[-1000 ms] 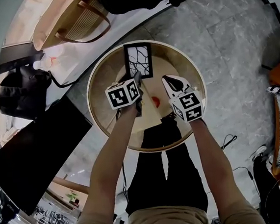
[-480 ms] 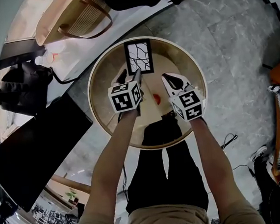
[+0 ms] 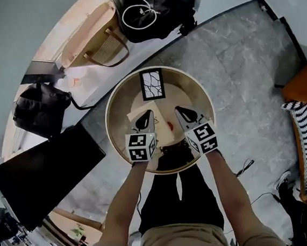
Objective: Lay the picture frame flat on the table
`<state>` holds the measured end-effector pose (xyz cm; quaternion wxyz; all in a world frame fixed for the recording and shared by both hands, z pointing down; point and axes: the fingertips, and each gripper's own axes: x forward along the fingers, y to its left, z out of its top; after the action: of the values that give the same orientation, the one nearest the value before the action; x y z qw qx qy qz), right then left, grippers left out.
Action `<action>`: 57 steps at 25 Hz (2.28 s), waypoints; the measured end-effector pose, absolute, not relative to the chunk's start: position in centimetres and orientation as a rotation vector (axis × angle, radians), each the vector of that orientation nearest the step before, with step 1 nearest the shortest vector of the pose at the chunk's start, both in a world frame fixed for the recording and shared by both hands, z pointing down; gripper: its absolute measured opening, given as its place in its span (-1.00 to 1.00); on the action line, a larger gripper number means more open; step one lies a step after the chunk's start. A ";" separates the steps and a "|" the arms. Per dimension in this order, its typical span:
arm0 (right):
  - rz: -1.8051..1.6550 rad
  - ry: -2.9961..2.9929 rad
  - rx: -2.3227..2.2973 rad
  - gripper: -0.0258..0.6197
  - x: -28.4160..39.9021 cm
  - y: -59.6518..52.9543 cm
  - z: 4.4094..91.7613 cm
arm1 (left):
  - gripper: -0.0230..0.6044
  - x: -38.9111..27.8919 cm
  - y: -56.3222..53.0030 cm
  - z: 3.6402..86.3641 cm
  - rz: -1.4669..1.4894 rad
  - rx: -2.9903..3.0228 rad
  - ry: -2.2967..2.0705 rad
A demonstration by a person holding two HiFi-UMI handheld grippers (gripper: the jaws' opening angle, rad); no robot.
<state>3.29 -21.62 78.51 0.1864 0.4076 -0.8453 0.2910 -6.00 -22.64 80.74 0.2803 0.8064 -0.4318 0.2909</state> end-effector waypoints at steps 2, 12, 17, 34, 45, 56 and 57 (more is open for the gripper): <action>0.796 -2.397 1.135 -0.89 3.2 -20.5 76.1 | -0.91 -5.9 -21.2 78.5 0.750 2.172 -1.136; 0.763 -2.410 1.072 -0.89 2.3 -12.1 65.6 | -0.91 -9.0 -11.3 68.8 0.721 2.156 -1.065; 0.655 -2.454 1.058 -0.89 1.9 -8.8 59.8 | -0.91 -11.0 -10.6 62.2 0.572 2.148 -1.147; 0.194 -2.709 1.115 -0.89 -2.0 -10.6 39.5 | -0.91 -10.9 -13.2 40.4 0.198 2.499 -1.212; 0.069 -2.766 1.269 -0.89 -0.9 -14.6 30.1 | -0.91 -11.6 -17.6 31.8 0.074 2.594 -1.301; 0.069 -2.736 1.311 -0.89 -0.6 -15.4 29.8 | -0.91 -13.2 -17.9 32.1 0.049 2.550 -1.334; 0.072 -2.732 1.307 -0.90 -0.8 -15.3 30.0 | -0.91 -13.5 -17.8 32.4 0.054 2.542 -1.343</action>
<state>-0.81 -15.34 30.00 0.0559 0.4307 -0.9004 0.0236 -13.54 -17.84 32.35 0.1327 0.8762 -0.4630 0.0186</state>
